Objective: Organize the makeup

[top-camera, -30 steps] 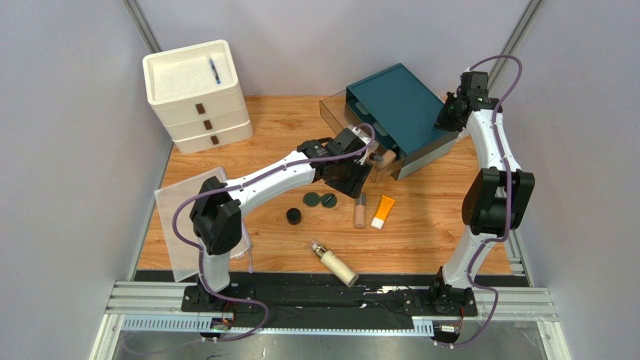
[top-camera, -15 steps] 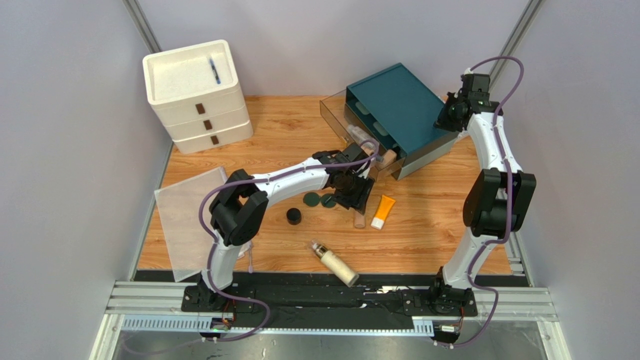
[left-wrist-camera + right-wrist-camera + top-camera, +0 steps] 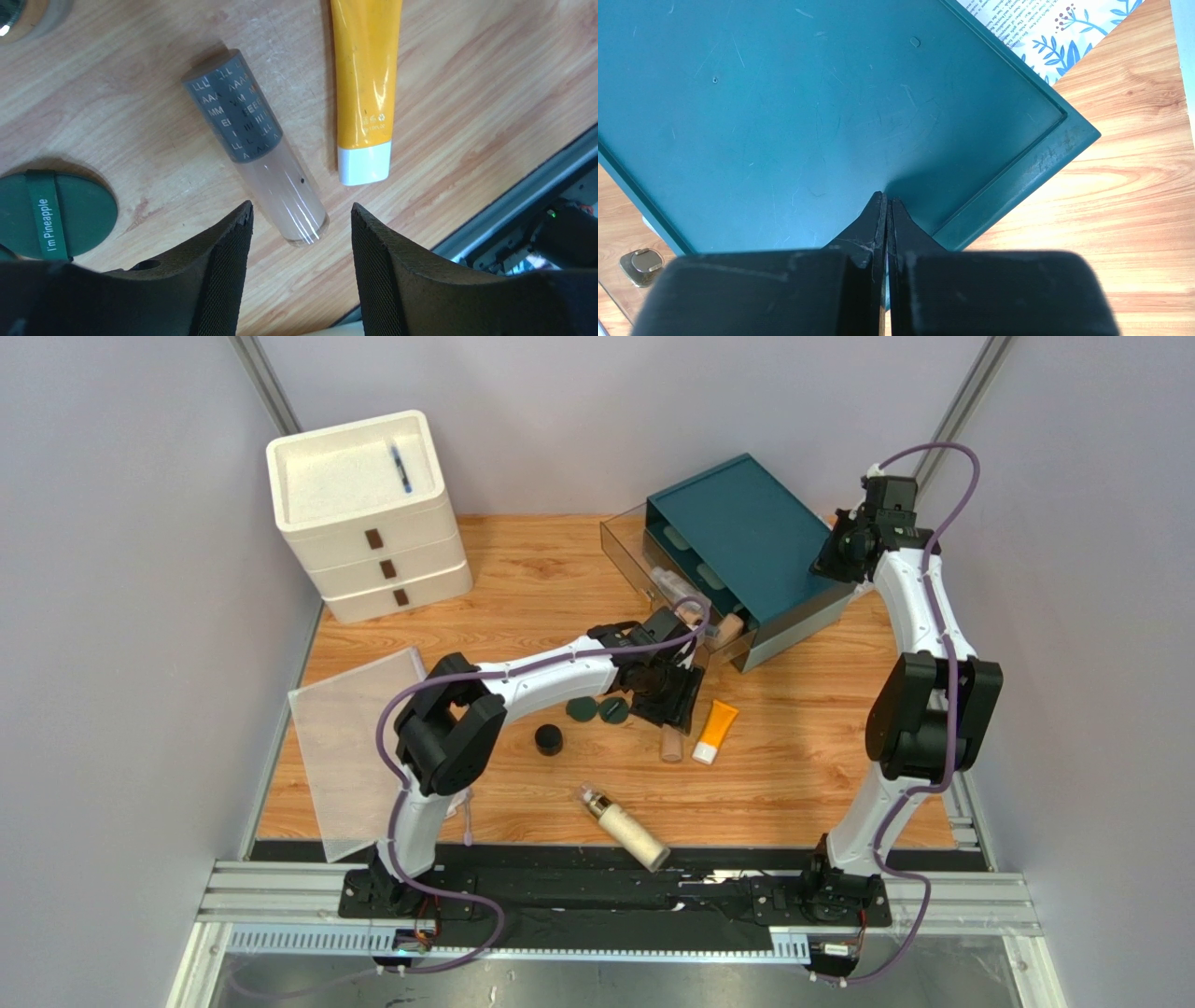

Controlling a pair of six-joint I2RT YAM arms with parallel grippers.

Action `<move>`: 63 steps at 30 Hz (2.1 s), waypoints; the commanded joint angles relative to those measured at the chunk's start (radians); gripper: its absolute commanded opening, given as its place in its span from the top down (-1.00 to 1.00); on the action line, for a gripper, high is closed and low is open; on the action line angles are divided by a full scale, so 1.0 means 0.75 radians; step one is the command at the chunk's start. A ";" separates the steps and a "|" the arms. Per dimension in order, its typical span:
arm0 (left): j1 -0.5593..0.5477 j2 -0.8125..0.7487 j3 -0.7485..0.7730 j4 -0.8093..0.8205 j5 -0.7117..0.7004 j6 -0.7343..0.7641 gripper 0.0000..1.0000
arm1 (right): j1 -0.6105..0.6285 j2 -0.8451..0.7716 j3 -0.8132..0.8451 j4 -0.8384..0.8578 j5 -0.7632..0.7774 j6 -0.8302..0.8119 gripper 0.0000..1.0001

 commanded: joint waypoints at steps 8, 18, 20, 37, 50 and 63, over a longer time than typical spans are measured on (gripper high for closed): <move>-0.009 -0.318 -0.152 0.113 -0.251 0.047 -0.25 | 0.012 0.092 -0.066 -0.116 -0.029 -0.027 1.00; -0.009 -0.365 -0.184 -0.012 -0.139 0.117 -0.46 | 0.012 0.094 -0.071 -0.120 -0.058 -0.022 0.99; -0.005 -0.355 -0.231 0.010 -0.110 0.082 -0.76 | 0.012 0.088 -0.083 -0.118 -0.062 -0.022 0.98; 0.064 0.019 0.071 -0.049 0.056 -0.433 -0.84 | 0.012 0.043 -0.156 -0.091 -0.093 -0.016 0.95; 0.064 0.042 -0.006 -0.069 0.113 -0.644 -0.51 | 0.012 0.032 -0.183 -0.059 -0.109 0.002 0.95; 0.036 0.193 0.077 -0.202 0.150 -0.671 -0.32 | 0.012 0.032 -0.193 -0.053 -0.105 0.002 0.95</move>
